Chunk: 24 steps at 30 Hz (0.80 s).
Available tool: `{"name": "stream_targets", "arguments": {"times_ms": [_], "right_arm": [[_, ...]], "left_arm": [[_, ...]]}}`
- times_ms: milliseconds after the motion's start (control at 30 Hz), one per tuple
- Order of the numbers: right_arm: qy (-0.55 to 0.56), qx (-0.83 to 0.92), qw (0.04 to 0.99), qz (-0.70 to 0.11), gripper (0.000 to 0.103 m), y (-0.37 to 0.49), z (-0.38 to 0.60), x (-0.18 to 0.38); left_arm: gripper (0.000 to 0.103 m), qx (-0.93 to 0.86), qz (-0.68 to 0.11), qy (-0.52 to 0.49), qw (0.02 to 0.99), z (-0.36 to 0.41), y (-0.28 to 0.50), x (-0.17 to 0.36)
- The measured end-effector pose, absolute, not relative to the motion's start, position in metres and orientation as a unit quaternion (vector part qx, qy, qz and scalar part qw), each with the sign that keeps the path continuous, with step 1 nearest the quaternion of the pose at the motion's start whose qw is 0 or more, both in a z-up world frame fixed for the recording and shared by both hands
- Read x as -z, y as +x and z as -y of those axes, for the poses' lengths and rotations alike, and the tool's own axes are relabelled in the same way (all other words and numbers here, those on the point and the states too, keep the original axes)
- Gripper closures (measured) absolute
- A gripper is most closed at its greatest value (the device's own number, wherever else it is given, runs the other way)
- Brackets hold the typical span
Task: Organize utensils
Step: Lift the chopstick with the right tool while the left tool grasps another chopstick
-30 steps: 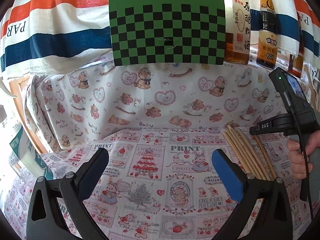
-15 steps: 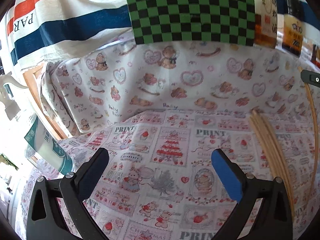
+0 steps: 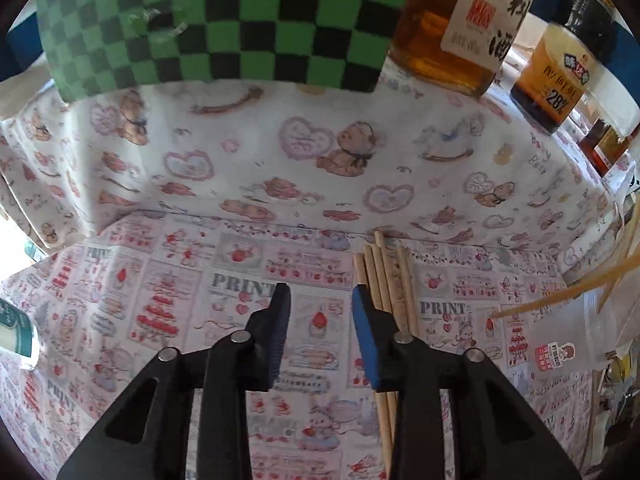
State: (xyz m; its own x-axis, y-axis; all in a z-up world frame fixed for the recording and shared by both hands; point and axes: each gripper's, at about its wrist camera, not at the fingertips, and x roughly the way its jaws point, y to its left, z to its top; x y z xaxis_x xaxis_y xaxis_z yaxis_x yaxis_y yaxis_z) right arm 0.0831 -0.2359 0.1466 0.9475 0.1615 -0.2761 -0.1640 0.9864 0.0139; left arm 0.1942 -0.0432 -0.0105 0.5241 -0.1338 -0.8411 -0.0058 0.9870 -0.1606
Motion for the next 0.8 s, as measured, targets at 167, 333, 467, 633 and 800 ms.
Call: {"name": "stream_targets", "arguments": {"times_ms": [167, 333, 467, 633, 800], "right_arm": [[0.024, -0.082, 0.988, -0.129, 0.097, 0.079, 0.263, -0.157], [0.035, -0.082, 0.988, -0.123, 0.097, 0.075, 0.273, -0.163], [0.048, -0.074, 0.988, -0.124, 0.097, 0.077, 0.279, -0.164], [0.051, -0.069, 0.99, -0.113, 0.097, 0.074, 0.284, -0.167], [0.052, -0.066, 0.991, -0.107, 0.097, 0.07, 0.287, -0.171]], "left_arm": [[0.083, 0.055, -0.49, -0.081, 0.866, 0.062, 0.209, 0.033], [0.084, 0.013, -0.497, -0.062, 0.866, 0.067, 0.223, 0.046], [0.085, 0.039, -0.487, -0.076, 0.869, 0.068, 0.223, 0.043], [0.085, 0.032, -0.481, -0.063, 0.874, 0.077, 0.23, 0.04], [0.086, 0.02, -0.499, -0.041, 0.865, 0.091, 0.245, 0.051]]}}
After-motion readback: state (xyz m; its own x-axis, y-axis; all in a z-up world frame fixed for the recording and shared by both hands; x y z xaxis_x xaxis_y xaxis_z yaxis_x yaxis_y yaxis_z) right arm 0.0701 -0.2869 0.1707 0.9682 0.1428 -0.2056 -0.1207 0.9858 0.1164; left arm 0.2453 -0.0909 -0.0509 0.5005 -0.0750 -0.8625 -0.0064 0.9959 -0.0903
